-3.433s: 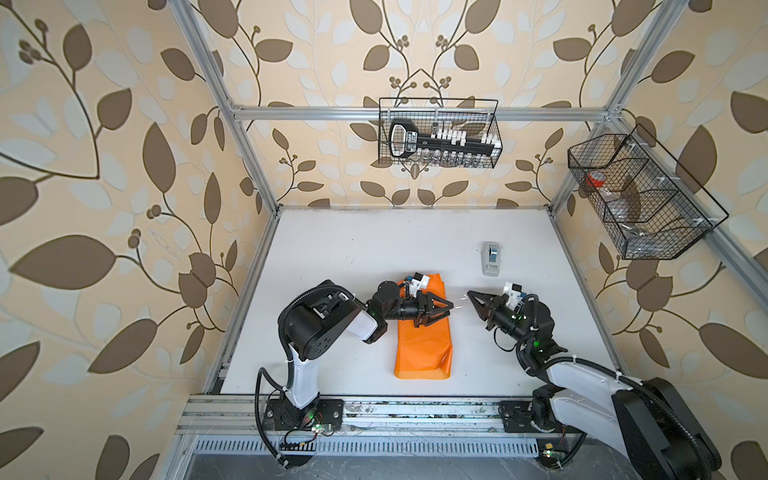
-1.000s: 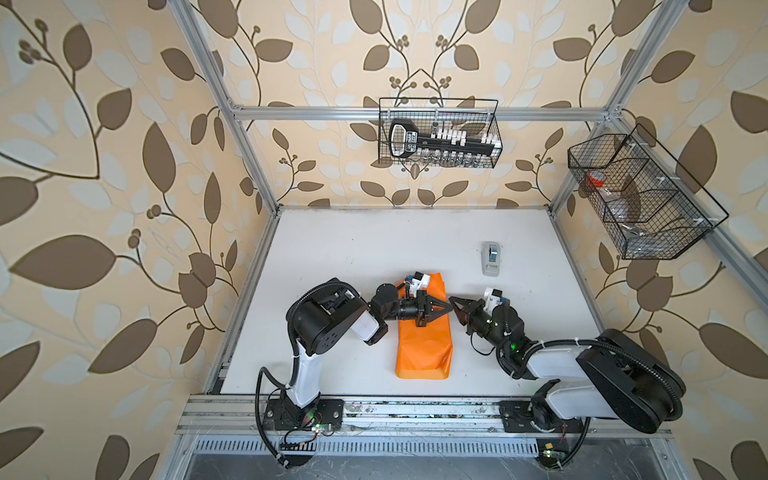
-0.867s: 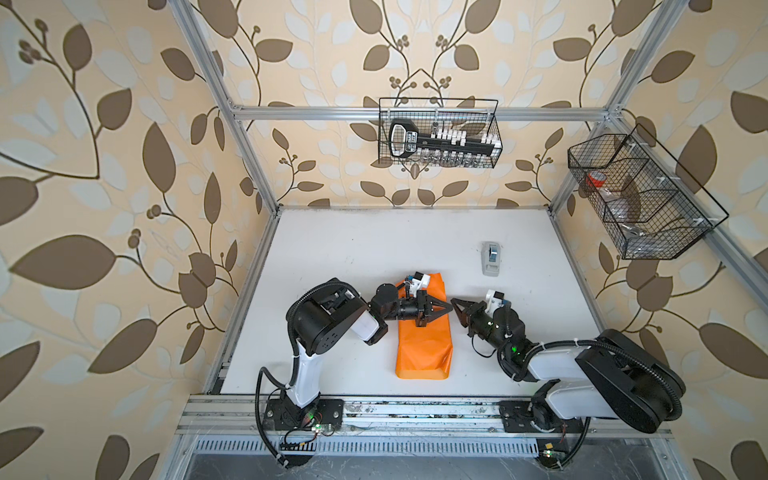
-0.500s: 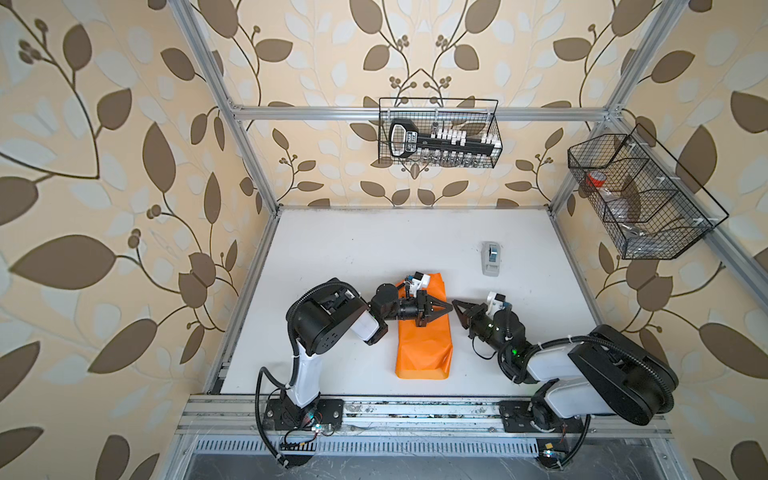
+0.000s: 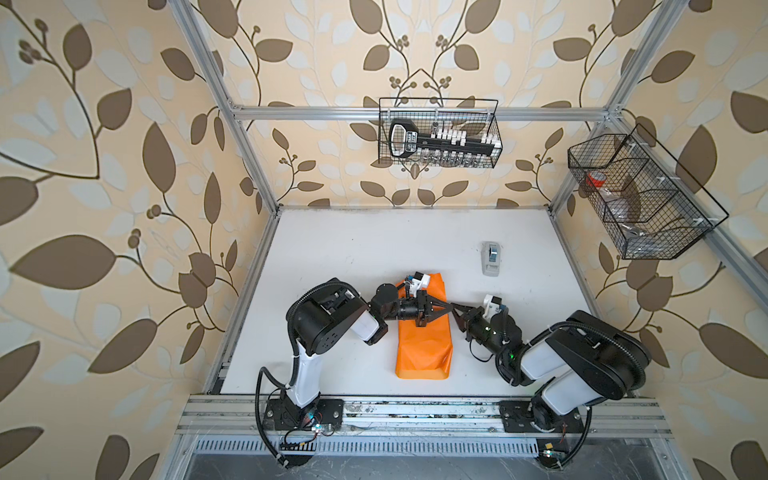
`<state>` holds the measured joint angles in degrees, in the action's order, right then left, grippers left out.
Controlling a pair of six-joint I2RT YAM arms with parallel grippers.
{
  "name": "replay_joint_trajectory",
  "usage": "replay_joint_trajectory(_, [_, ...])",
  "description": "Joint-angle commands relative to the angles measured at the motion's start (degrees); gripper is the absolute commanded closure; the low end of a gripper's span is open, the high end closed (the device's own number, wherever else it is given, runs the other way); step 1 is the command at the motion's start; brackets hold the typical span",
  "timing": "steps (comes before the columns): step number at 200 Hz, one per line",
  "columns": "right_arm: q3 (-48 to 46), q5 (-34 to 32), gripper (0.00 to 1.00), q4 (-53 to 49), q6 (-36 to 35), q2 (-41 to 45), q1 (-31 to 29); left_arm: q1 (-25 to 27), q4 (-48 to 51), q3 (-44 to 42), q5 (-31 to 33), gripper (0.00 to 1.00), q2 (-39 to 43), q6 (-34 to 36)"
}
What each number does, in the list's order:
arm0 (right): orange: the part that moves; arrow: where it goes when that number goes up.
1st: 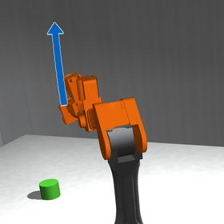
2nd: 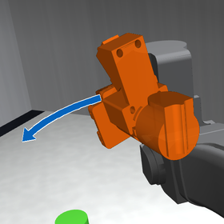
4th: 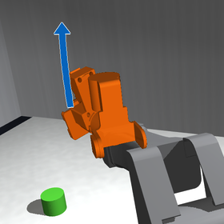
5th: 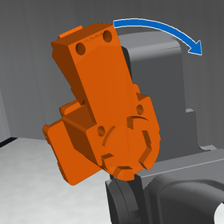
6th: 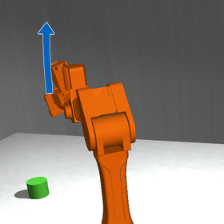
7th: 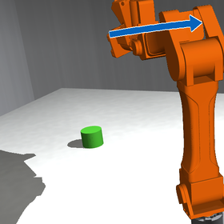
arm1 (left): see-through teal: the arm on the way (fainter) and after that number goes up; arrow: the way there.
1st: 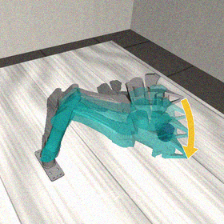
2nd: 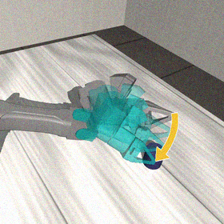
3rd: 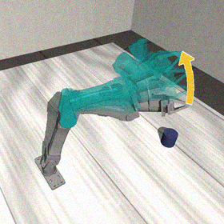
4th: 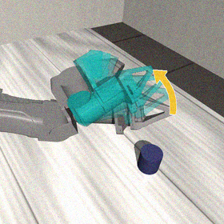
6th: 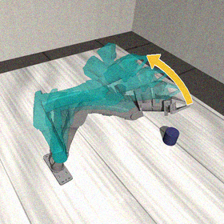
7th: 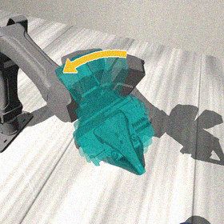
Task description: Wrap the gift box in paper
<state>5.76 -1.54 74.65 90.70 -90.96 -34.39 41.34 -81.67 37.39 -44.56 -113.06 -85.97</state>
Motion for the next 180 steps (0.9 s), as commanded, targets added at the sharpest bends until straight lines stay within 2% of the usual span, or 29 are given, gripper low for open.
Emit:
replay_joint_trajectory(1, [-1.4,-1.1,1.0,7.7,3.0,-2.3,-0.4,0.7,-0.3,-1.0,0.1,1.0,-0.2,-0.4])
replay_joint_trajectory(22, [-1.7,-1.0,0.98,9.4,3.3,-3.5,-0.5,0.7,-0.4,-1.0,0.1,1.0,-0.2,-0.4])
replay_joint_trajectory(42, [-2.2,-1.2,0.91,9.5,3.2,-3.3,-0.6,0.7,-0.4,-1.2,0.2,1.0,-0.1,-0.3])
replay_joint_trajectory(55, [-2.2,-1.3,0.82,8.8,3.2,-2.8,-0.6,0.7,-0.4,-1.3,0.2,1.0,-0.1,-0.3])
replay_joint_trajectory(67, [-2.2,-1.2,0.8,7.6,3.3,-2.3,-0.6,0.7,-0.4,-1.3,0.2,1.0,-0.1,-0.3])
replay_joint_trajectory(129, [-3.2,-2.4,0.59,5.1,4.0,-1.2,-1.0,0.7,-0.4,-1.0,0.2,1.0,-0.1,-0.3])
replay_joint_trajectory(164, [-5.0,-3.5,0.43,4.7,3.8,-0.1,-0.9,0.7,-0.4,-1.0,0.2,1.0,-0.2,-0.4])
replay_joint_trajectory(180, [-5.6,-3.5,0.4,2.8,3.3,1.5,-0.9,0.7,-0.4,-1.1,0.3,1.0,-0.3,-0.4])
